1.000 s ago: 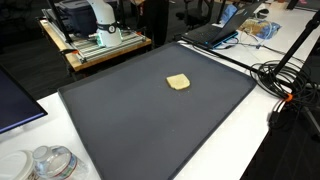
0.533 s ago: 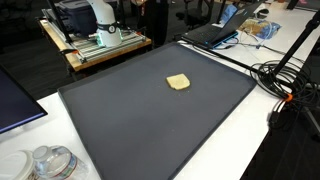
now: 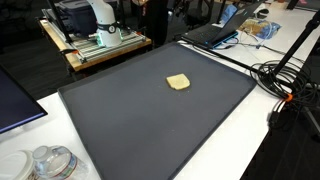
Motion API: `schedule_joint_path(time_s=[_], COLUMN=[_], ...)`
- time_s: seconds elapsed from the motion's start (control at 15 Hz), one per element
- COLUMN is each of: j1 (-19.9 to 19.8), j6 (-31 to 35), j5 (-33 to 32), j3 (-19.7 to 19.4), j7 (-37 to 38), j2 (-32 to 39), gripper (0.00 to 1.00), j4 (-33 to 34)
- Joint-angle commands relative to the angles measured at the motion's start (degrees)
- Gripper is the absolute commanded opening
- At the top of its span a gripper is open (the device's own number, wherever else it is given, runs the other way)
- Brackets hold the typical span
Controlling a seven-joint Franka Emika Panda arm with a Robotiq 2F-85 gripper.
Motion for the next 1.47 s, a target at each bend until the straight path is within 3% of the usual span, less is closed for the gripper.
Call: schedule_joint_path(time_s=[0.0, 0.4, 0.47, 1.13, 1.4], j1=[3.5, 10.7, 9.8, 10.7, 12.2], j6=[-1.9, -5.4, -2.1, -2.3, -5.1], j5=[-5.0, -14.4, -10.5, -10.9, -11.6], j3=[-1.3, -5.3, -5.4, -6.4, -8.2], j7=[5.5, 14.4, 11.1, 11.5, 15.9], j2=[8.7, 19.5, 15.5, 16.5, 22.8], gripper=[1.0, 1.0, 1.0, 1.0, 1.0], j4=[7.6, 17.8, 12.9, 13.7, 21.4])
